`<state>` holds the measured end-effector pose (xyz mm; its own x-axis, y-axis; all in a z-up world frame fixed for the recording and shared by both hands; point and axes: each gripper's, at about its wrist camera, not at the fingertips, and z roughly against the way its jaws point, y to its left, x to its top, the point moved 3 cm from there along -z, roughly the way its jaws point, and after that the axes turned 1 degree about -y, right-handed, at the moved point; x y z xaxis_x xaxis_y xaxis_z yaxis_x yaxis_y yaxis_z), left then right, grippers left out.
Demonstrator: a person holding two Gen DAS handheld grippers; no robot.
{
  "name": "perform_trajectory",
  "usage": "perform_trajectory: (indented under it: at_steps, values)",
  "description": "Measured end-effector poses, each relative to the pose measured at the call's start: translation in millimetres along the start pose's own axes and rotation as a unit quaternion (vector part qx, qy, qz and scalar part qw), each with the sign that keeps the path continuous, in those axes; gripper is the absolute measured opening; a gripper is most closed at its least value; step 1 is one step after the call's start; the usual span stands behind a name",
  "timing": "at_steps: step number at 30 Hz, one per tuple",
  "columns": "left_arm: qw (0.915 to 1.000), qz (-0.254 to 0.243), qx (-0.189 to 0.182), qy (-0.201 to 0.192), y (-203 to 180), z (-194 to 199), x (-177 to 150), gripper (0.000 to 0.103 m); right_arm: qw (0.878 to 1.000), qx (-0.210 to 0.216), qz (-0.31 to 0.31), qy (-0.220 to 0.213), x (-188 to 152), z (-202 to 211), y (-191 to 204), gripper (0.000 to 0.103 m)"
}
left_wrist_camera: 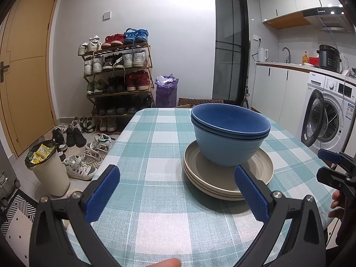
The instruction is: Organize plates and bowls
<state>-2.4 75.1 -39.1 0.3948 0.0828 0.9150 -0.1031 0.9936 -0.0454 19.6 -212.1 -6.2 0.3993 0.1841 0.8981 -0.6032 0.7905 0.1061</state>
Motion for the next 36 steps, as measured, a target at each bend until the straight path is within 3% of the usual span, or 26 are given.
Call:
perform_trajectory:
  at_steps: [36]
  values:
    - [1.0, -0.002, -0.003, 0.004, -1.2, -1.8, -2.2, 0.103, 1.0, 0.005, 0.002, -0.011, -1.5, 0.0, 2.2, 0.102]
